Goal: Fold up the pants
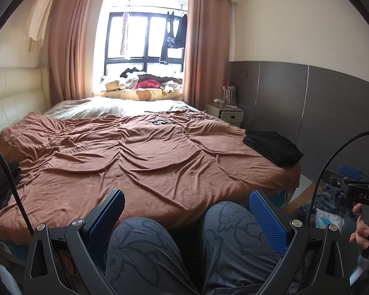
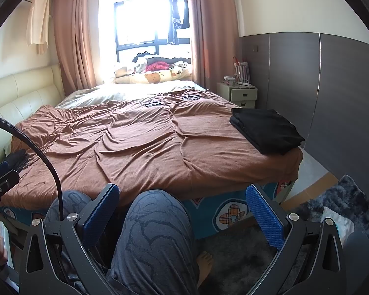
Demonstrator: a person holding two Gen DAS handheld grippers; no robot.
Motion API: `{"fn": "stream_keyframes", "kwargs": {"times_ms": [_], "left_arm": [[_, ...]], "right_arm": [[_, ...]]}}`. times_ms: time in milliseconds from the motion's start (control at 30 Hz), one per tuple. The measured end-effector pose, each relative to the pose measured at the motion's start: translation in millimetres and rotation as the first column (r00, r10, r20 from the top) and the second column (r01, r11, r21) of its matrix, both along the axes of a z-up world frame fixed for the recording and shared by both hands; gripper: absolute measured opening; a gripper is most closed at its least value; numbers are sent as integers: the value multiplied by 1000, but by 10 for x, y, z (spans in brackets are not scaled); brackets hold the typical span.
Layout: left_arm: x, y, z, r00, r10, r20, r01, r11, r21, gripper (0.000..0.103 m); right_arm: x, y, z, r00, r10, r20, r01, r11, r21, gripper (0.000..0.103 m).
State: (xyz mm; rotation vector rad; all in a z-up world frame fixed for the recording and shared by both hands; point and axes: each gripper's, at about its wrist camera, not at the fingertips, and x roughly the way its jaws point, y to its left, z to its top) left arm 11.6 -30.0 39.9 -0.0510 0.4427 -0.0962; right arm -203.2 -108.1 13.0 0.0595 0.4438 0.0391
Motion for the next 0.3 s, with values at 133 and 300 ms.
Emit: {"fn": "stream_keyframes", "kwargs": {"times_ms": [133, 300], "left_arm": [[-15, -11, 23, 1000, -4, 7, 4, 1000, -1, 102], [-47, -19, 62, 1000, 5, 22, -4, 1000, -13, 102]], "right_arm": [[-2, -7, 9, 1000, 0, 4, 0, 1000, -1, 103], [-24, -25, 12, 1000, -5, 13, 5, 1000, -11, 103]]}}
